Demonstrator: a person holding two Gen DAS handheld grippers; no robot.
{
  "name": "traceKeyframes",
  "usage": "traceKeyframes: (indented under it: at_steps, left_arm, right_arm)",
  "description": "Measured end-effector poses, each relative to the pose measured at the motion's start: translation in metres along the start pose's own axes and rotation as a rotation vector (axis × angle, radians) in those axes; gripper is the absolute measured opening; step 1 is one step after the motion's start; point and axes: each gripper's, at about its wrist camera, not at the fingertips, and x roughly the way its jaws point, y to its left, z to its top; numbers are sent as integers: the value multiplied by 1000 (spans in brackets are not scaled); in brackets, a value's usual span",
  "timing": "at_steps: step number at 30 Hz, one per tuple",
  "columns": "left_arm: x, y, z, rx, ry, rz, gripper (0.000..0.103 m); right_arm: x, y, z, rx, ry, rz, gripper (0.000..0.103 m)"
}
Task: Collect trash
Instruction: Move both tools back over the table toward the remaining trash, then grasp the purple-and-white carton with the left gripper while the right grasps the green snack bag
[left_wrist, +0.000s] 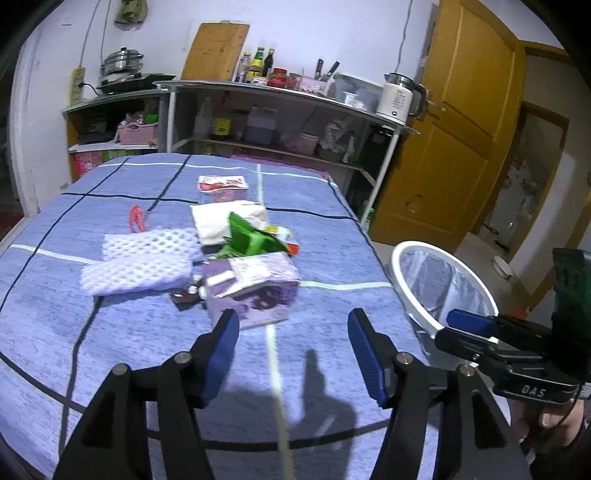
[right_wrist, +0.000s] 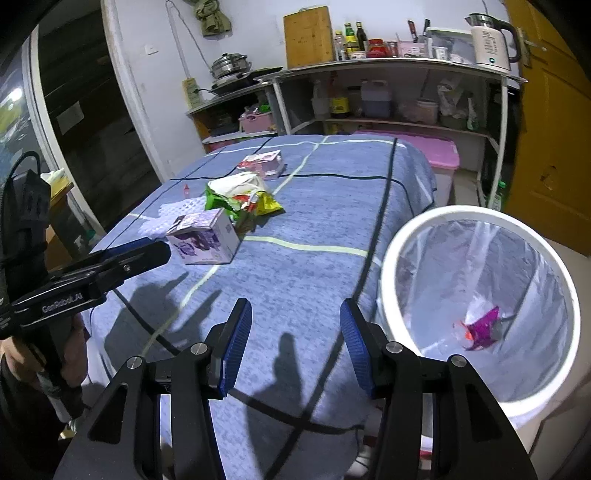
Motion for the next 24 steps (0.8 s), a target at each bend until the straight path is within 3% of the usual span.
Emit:
traceKeyframes:
  at_steps: [12, 24]
  left_arm:
    - [29, 33, 22, 27, -27, 23, 74]
    - [48, 30, 21, 98, 24, -144, 78]
  right_arm:
    - [23, 4, 9, -16, 34, 8, 51]
    - [42, 0, 13, -6, 63, 1, 51]
